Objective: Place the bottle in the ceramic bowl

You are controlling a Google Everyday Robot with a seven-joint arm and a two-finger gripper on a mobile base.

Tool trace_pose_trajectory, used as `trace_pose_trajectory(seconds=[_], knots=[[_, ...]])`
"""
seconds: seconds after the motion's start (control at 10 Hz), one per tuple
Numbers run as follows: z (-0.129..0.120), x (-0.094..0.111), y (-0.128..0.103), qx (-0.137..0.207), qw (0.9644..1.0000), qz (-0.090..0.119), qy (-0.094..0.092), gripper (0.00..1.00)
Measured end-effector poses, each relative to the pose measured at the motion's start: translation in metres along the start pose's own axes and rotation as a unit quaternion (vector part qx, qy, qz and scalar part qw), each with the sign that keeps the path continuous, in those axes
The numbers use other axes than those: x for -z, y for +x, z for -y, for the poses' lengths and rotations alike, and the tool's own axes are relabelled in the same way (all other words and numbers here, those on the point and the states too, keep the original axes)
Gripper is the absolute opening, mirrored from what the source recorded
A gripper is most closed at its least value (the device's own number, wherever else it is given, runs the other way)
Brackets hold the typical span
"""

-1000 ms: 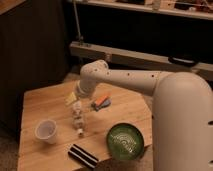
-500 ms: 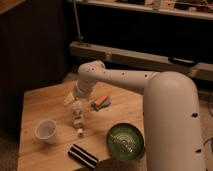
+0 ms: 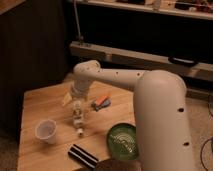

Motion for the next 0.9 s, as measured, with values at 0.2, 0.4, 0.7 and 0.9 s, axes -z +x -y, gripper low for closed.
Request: trace_pose_trajectory(seconds=[0.2,0.4,0.7,0.9], knots=[[0.001,-0.006,-0.001,-0.006,0.9999,-0.006,0.009,0.8],[0.006,-0.014,0.001,-0.014,0.9998,-0.01,0.012,0.8],[0.012,-0.023,0.004,-0.023,0.9996,-0.011,0.008,0.8],[0.015,-0.027,0.005,-0.027,0.9995,-0.013,0.007,0.8]])
